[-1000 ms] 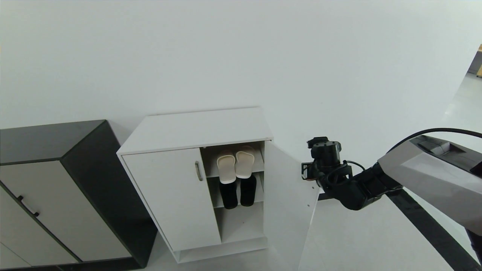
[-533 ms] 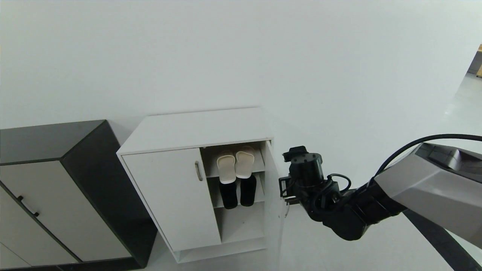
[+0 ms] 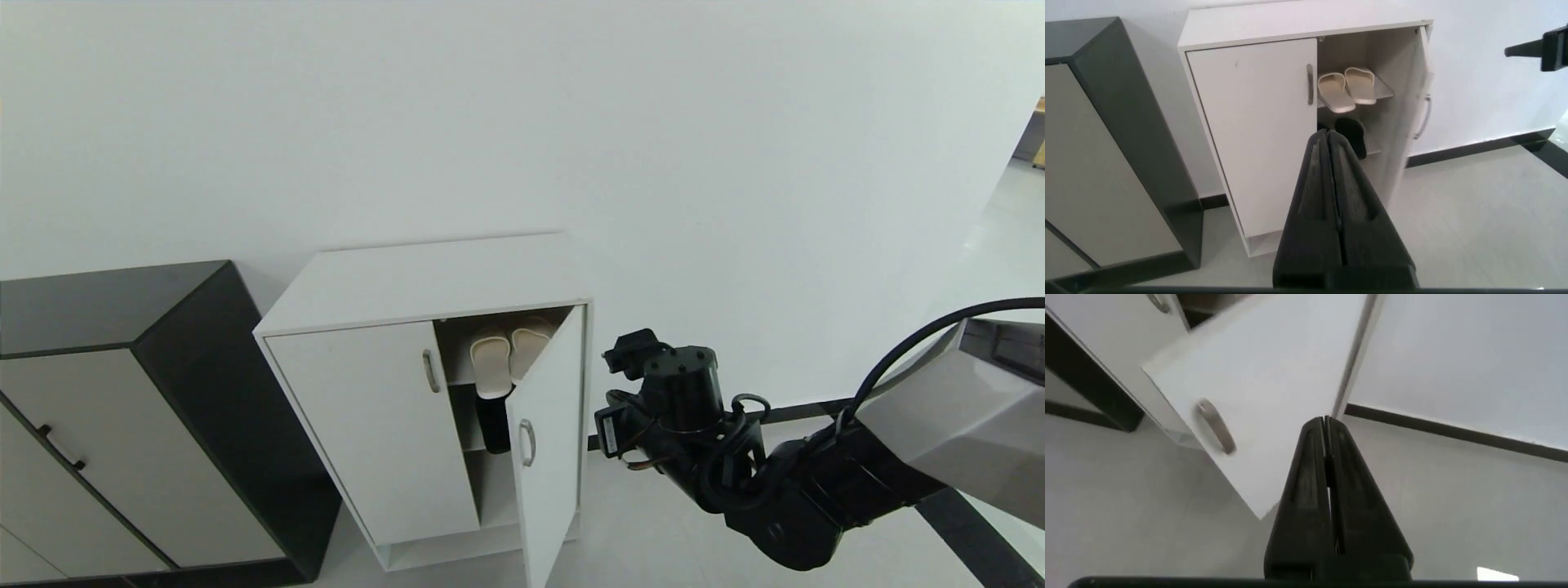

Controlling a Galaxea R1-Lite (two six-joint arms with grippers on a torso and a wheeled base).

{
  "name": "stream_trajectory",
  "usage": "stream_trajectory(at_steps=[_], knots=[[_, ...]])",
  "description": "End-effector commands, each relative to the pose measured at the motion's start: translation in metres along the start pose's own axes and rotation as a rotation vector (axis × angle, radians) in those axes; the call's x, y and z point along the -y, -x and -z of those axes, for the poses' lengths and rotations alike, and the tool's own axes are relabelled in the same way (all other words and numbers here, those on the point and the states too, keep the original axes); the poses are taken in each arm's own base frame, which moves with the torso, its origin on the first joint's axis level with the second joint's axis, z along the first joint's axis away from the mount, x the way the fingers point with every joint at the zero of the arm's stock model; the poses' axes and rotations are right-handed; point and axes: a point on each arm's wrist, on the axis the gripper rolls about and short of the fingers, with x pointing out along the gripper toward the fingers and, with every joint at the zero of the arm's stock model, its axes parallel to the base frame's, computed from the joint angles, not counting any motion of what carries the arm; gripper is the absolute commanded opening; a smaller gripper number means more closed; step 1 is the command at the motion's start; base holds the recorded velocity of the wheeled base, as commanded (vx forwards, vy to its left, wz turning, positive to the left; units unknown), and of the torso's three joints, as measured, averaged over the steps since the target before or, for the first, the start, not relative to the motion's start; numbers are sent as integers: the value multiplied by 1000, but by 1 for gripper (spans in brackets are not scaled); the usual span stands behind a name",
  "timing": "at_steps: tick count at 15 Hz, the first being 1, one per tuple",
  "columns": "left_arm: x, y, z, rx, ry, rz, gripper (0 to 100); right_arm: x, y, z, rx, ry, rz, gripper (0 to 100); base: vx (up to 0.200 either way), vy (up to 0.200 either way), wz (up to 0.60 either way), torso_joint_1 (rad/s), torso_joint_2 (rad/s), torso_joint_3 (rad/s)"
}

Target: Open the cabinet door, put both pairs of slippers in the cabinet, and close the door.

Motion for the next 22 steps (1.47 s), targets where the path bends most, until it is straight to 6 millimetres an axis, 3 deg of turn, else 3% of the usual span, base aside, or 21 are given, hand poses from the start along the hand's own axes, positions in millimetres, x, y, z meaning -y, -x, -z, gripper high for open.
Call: stream_trajectory(at_steps=[1,7,11,16,22], knots=[[0,0,0,0,0,0,0,1,4,-1,2,3,-1,0,0,0,0,0,0,0],[0,0,0,0,0,2,0,-4,3,4,-11,25,-9,0,0,0,600,2,6,3],[0,0,0,0,0,0,0,-2,4,12,-12,50,-20,0,0,0,0,0,0,0],[0,0,0,0,-1,2,0,17,11,30,-17,56,-218,0,0,0,0,0,0,0],[0,0,0,0,-1,2,0,19,15,37,-39,63,-273,0,200,0,0,2,2,3]])
